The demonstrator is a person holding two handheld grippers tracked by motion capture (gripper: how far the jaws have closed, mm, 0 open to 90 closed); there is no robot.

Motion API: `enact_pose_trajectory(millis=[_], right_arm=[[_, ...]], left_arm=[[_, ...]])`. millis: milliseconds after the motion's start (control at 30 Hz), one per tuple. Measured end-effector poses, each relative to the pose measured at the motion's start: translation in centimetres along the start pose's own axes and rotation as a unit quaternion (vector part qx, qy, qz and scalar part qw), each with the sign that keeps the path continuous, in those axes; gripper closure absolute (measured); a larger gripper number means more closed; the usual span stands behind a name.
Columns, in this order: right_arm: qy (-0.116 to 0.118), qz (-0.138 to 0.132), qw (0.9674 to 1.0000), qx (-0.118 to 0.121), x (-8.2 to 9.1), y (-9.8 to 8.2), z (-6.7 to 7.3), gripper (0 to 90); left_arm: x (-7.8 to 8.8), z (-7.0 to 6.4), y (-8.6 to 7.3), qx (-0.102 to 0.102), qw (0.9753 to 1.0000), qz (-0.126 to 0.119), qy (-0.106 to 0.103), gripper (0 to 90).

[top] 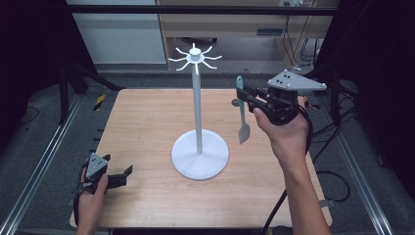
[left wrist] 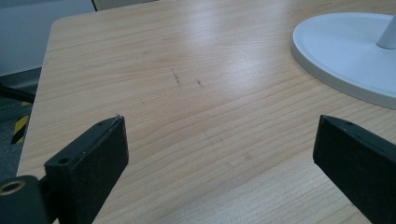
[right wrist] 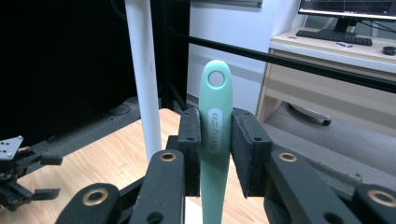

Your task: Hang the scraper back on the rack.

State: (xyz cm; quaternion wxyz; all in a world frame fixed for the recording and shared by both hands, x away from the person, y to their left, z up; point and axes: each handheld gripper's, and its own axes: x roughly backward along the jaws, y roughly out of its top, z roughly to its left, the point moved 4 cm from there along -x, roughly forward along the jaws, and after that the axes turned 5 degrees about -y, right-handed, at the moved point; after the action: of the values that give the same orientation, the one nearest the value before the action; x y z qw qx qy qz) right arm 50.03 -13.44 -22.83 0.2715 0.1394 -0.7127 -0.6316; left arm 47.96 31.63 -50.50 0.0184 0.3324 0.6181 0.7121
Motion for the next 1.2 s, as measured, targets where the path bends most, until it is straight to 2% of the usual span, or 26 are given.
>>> enact_pose_trajectory(millis=[600, 1200], right_arm=[[0.013, -0.019, 0.9996, 0.015, 1.1, 2.1, 1.7, 74.2], [0.032, -0.023, 0.9990, 0.019, -0.1, 3.3, 3.3, 74.2]], left_arm=[[-0.1, -0.2, 0.1, -0.003, 1.0000, 0.000, -0.003, 3.0], [-0.3, -0.4, 0.1, -0.008, 1.0000, 0.001, -0.004, 3.0]])
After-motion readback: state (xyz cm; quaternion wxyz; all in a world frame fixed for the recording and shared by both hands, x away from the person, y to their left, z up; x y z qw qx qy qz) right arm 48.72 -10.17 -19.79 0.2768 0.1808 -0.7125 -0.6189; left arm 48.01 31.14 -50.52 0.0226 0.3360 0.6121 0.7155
